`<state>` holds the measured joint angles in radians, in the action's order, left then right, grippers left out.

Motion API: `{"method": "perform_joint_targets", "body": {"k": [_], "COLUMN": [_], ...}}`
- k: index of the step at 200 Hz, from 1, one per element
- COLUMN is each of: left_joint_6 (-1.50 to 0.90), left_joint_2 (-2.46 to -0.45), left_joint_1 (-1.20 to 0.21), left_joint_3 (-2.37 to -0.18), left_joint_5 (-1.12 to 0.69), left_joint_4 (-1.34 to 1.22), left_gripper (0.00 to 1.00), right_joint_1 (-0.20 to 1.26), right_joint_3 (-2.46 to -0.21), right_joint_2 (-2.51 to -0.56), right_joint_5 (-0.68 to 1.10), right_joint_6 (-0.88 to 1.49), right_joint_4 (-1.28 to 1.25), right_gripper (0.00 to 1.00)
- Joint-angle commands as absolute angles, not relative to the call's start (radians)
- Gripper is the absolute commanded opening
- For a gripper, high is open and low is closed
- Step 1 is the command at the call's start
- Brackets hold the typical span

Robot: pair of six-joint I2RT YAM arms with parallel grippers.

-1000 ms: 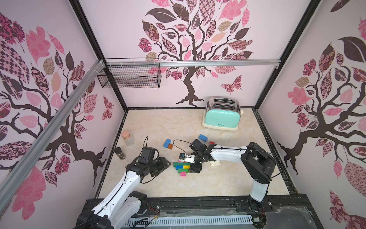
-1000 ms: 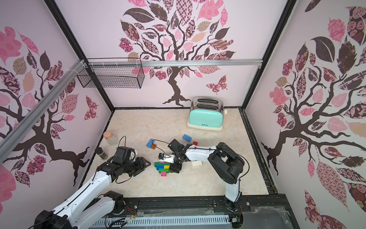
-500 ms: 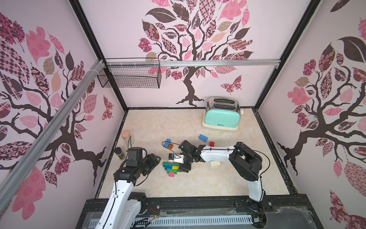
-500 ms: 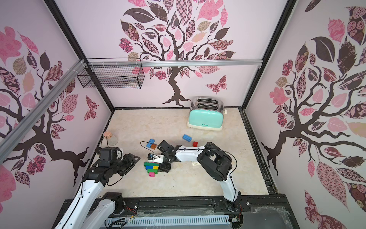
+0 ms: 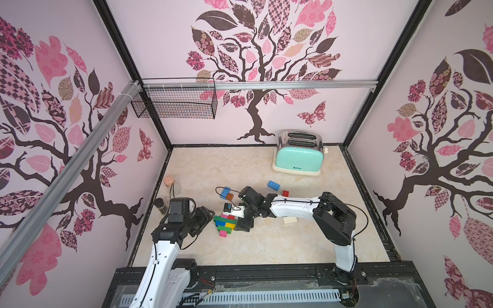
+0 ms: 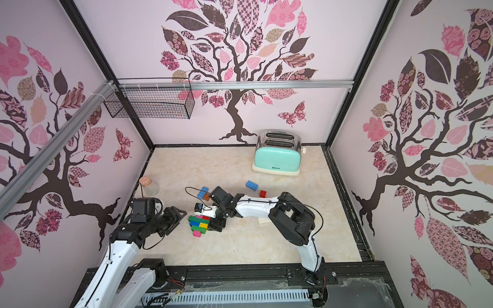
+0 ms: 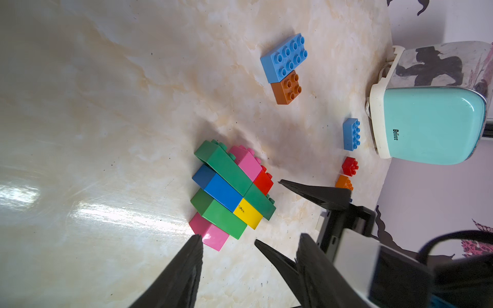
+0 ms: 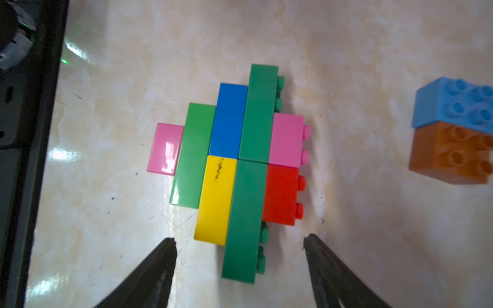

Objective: Assemble a heart with lego
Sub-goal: Move the lego brick at the center of the board.

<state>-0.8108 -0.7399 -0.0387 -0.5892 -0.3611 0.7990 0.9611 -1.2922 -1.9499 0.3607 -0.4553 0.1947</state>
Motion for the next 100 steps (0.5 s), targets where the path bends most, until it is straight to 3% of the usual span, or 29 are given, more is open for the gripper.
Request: {"method": "perform_joint_targets", "body": {"k": [1, 46, 100], "left_joint_6": [-0.786, -0.788, -0.789], "left_joint_2": [-0.747, -0.745, -0.756], "left_joint_1": [-0.034, -0.034, -0.034], "left_joint_3": [-0.605, -0.596, -0.584], "left_joint_5": [-0.379, -0.386, -0.393], "left_joint_4": [0.780, 0.766, 0.746], "left_gripper": [0.59, 0.59, 0.59], "right_joint_1": [0.929, 0.889, 0.852], "right_joint_3": [-1.271, -1.262, -1.361], "right_joint_2": [-1.880, -1.859, -1.985], "right_joint_5": [0.396, 0.324, 0.189], "right_joint_6": [-0.429, -0.350, -0.205], "right_joint_4": [0.202, 0.128, 0.044], "right_gripper": [0.79, 0.78, 0.74]}}
